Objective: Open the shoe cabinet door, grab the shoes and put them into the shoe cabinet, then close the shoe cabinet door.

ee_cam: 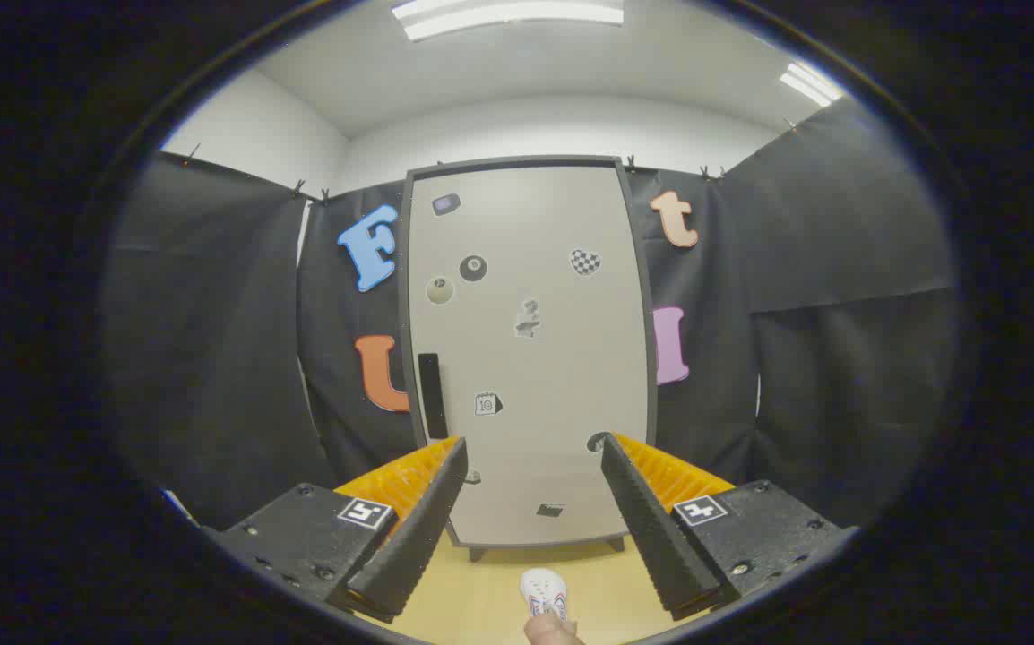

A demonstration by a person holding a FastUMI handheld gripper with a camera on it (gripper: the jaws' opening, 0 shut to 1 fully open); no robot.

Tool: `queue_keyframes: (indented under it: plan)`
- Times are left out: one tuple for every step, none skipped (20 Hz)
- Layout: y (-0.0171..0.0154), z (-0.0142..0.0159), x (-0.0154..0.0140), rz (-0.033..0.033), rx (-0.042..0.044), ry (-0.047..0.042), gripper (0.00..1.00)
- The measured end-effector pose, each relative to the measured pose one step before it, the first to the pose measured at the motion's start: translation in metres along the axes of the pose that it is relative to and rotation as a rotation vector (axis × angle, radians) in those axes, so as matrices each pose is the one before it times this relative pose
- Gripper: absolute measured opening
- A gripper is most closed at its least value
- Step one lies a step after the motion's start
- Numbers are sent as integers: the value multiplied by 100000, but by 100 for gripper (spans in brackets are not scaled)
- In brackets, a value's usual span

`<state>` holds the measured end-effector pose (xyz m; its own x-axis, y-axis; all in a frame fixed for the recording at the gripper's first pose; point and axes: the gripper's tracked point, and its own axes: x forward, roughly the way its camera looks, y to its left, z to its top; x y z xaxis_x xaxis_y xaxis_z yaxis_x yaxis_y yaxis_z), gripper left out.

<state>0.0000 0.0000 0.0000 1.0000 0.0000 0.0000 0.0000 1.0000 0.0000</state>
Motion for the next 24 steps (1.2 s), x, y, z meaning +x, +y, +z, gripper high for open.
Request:
queue_keyframes:
  plan:
    - [-81,-195,-52,20,-385,273,99]
    - [-1,-243,52,401,-344,575,99]
    - [236,-63,-60,648,-3,25,99]
    - [70,-140,119,211,-344,265,99]
    - [-35,-59,74,-167,-556,67,99]
    - [-7,-76,40,-89,-157,-250,99]
    - [8,42,99,-7,175,-260,99]
    - [37,-88,194,-171,123,-102,99]
    - [-13,-145,59,-30,-52,316,99]
    - [89,-175,141,150,132,332,99]
    - [68,-17,179,282,59,260,99]
    - [55,-36,261,163,179,-27,99]
    - [69,16,182,219,222,-83,99]
    - [98,-35,287,311,104,-322,99]
    - [42,69,401,-96,-158,-515,99]
    - [76,131,662,-336,-171,-766,99]
    - [224,177,633,265,-502,-954,99]
    - [336,48,614,165,-672,-905,99]
    - [425,32,768,850,-451,-632,99]
    - [592,-284,889,1480,-719,532,99]
    - [401,-140,984,631,-126,659,99]
    - [465,-122,996,1009,61,736,99]
    - [713,8,1084,1544,784,572,99]
    - [726,83,1097,1939,941,-448,99]
